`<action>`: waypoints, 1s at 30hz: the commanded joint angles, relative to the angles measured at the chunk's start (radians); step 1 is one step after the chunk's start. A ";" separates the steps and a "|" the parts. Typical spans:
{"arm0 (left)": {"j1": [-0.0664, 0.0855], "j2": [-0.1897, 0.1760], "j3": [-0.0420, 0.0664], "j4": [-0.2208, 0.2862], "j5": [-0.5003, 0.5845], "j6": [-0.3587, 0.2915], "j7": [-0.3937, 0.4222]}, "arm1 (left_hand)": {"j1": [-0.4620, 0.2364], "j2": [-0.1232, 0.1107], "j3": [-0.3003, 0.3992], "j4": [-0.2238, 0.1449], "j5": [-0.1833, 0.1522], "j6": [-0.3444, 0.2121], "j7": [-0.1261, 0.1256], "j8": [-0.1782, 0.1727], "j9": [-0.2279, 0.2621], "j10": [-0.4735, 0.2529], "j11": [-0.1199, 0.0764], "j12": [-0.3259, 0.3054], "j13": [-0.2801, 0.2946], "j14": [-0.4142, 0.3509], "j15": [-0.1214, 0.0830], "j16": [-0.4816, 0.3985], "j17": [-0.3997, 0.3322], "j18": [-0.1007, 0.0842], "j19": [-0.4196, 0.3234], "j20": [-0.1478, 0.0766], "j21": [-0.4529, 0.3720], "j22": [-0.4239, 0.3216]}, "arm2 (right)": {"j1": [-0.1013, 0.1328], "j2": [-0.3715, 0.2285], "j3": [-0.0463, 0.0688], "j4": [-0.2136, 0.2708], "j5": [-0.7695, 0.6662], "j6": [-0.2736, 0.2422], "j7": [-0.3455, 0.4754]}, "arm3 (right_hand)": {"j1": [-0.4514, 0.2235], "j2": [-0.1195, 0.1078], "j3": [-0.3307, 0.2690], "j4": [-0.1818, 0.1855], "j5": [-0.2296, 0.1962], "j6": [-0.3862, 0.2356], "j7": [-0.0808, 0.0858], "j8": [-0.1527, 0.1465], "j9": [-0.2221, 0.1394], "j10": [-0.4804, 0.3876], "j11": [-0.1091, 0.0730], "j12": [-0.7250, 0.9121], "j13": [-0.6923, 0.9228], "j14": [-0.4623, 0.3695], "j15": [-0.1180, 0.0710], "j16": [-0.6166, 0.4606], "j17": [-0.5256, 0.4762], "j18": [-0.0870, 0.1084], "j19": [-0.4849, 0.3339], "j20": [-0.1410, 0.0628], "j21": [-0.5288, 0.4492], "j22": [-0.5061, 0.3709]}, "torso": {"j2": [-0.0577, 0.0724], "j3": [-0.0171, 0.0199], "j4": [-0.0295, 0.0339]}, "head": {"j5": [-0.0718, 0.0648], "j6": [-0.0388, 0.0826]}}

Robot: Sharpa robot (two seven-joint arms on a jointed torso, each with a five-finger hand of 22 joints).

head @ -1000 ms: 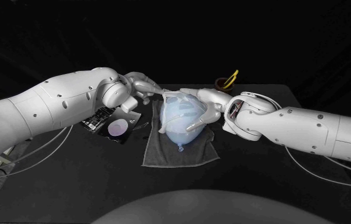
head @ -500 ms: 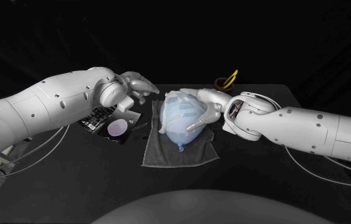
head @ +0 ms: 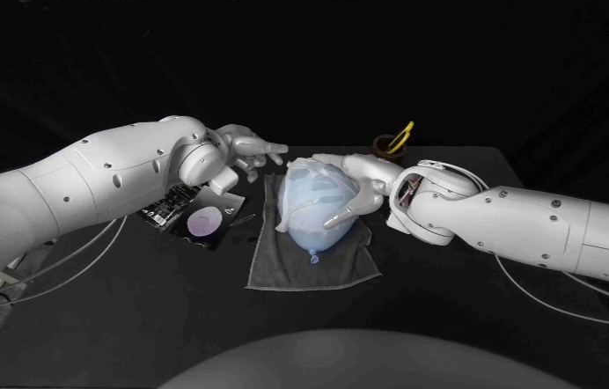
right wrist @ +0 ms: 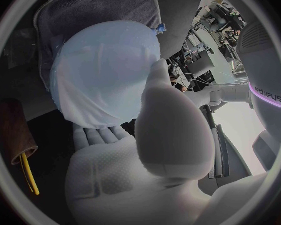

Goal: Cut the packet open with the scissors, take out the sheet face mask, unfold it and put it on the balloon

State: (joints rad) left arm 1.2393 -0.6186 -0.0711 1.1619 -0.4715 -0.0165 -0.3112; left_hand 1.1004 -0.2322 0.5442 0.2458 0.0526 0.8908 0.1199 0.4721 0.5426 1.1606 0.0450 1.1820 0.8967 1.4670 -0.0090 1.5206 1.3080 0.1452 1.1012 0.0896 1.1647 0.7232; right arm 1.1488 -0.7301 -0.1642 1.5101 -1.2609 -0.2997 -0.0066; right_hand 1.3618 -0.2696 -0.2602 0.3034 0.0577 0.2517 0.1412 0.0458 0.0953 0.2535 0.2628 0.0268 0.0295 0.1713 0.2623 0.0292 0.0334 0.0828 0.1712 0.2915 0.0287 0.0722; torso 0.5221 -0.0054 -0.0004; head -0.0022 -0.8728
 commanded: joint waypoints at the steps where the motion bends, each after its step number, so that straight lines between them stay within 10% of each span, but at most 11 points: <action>1: -0.001 0.010 0.001 -0.004 -0.001 0.023 0.014 | 0.015 0.000 -0.027 0.009 -0.004 0.009 -0.003 0.010 0.002 0.007 -0.003 0.005 0.004 0.049 -0.010 0.005 0.103 0.018 0.000 -0.009 -0.007 0.001 | -0.005 0.001 -0.003 0.002 -0.010 0.021 -0.009 | 0.011 -0.001 0.006 -0.001 0.001 0.006 0.156 0.005 0.001 -0.003 0.005 0.003 0.001 -0.006 0.003 -0.005 -0.001 -0.016 0.002 0.003 0.006 0.000 | 0.000 0.0006 -0.0003 | 0.000 0.000; 30: -0.005 0.045 0.001 -0.029 -0.102 0.003 -0.051 | 0.170 0.044 -0.185 0.035 -0.003 0.069 -0.072 0.170 0.066 0.185 -0.065 0.181 0.265 0.082 -0.065 0.030 0.185 -0.006 0.095 -0.055 0.067 0.127 | -0.006 0.003 -0.003 0.001 -0.010 0.021 -0.006 | 0.012 0.000 0.007 -0.001 0.001 0.006 0.156 0.005 0.001 -0.003 0.006 0.003 0.001 -0.007 0.005 -0.005 -0.001 -0.016 0.001 0.003 0.007 0.000 | 0.000 -0.0007 0.0004 | -0.001 0.000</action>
State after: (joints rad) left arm 1.2337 -0.5771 -0.0711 1.1329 -0.5456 -0.0088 -0.3469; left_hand 1.2621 -0.1881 0.3654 0.2815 0.0526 0.9598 0.0575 0.6384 0.6082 1.3372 -0.0216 1.3603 1.1581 1.4677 -0.0667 1.5461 1.3080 0.1451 1.1886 0.0341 1.2267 0.8504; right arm 1.1483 -0.7279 -0.1641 1.5105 -1.2613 -0.3007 -0.0070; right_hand 1.3618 -0.2695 -0.2602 0.3034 0.0578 0.2517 0.1411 0.0458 0.0956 0.2533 0.2625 0.0256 0.0289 0.1676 0.2659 0.0292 0.0336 0.0829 0.1712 0.2915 0.0287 0.0722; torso 0.5229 -0.0058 0.0002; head -0.0032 -0.8728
